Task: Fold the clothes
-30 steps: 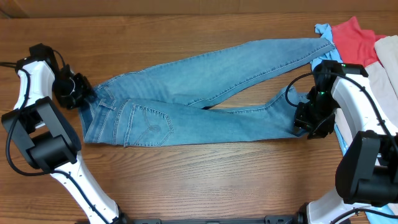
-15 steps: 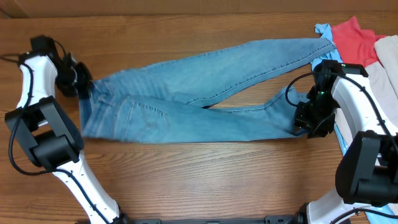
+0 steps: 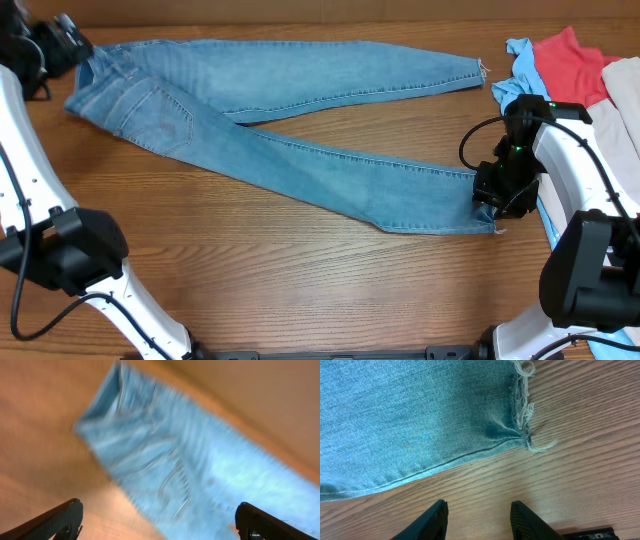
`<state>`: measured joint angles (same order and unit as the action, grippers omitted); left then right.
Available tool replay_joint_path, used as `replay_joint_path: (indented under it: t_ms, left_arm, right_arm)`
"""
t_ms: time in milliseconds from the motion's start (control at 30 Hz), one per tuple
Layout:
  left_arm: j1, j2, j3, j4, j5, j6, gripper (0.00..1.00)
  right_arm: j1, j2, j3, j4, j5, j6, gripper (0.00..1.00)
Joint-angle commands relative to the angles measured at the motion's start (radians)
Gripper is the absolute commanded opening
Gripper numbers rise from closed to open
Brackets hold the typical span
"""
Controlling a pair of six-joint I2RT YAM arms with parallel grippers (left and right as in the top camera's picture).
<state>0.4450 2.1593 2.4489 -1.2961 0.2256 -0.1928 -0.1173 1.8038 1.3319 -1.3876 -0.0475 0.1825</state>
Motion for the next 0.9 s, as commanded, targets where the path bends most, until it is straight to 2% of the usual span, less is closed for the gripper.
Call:
replay_joint_path:
  t_ms: [0, 167, 300, 467, 867]
  left_arm:
    - [-0.024, 0.040, -0.096, -0.015, -0.055, -0.010, 1.00]
    - [-0.074, 0.040, -0.198, 0.031, -0.042, 0.014, 1.00]
    - [-0.145, 0.041, -0.264, 0.122, -0.111, 0.019, 1.00]
    - [-0.213, 0.070, -0.270, 0.191, -0.220, -0.056, 1.00]
    - [-0.236, 0.292, -0.269, 0.277, -0.239, -0.119, 1.00]
  right_arm:
    - [-0.002, -0.019, -0.002, 0.006, 0.004, 0.000, 0.44]
    - [-0.002, -0.019, -0.002, 0.006, 0.004, 0.000, 0.44]
    - [-0.002, -0.019, -0.002, 0.006, 0.004, 0.000, 0.44]
    - [-0.002, -0.019, -0.002, 0.005, 0.004, 0.000, 0.44]
    - [-0.002, -0.019, -0.002, 0.001, 0.004, 0.000, 0.44]
